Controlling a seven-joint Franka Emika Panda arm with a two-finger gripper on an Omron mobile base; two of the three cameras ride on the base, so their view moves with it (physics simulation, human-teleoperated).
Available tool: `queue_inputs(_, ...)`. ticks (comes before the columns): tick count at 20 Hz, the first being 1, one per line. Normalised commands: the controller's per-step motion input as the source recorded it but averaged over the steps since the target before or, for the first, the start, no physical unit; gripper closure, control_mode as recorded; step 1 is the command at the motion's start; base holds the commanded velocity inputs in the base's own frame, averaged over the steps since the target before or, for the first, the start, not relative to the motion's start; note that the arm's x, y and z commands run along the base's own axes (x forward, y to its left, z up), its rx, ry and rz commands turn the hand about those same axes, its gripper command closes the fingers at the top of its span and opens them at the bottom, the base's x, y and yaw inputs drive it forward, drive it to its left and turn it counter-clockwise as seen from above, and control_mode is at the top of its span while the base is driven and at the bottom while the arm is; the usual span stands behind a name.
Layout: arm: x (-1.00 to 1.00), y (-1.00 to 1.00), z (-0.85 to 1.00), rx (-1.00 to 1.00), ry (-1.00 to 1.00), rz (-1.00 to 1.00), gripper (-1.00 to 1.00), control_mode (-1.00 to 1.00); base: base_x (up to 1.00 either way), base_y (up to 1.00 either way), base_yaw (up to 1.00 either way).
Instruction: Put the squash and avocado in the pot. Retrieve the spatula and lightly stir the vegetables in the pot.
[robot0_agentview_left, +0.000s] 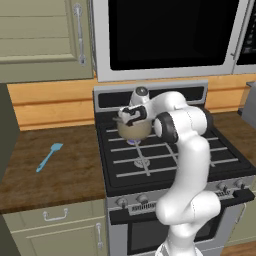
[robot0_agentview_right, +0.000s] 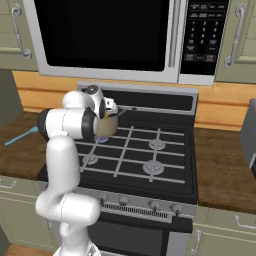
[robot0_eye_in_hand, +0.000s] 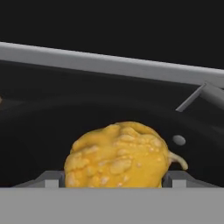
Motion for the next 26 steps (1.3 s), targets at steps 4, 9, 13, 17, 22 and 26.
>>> queue_inputs(4, 0.12, 0.00, -0.02, 0.00, 0.01, 0.00, -1.00, -1.00, 0.00, 0.00, 0.00)
queue_inputs(9, 0.00, 0.00, -0.02, 0.00, 0.00, 0.00, -1.00, -1.00, 0.00, 0.00, 0.00)
queue_inputs(13, 0.00, 0.00, -0.02, 0.00, 0.00, 0.00, -1.00, -1.00, 0.00, 0.00, 0.00)
queue_inputs(17, -0.04, 0.00, 0.00, 0.02, -0.04, 0.00, -1.00, -1.00, 0.00, 0.00, 0.00)
queue_inputs(22, -0.45, 0.09, 0.35, 0.07, -0.21, 0.00, -1.00, -1.00, 0.00, 0.00, 0.00)
queue_inputs(26, -0.98, 0.49, 0.06, 0.04, -0.16, -0.04, -1.00, -1.00, 0.00, 0.00, 0.00)
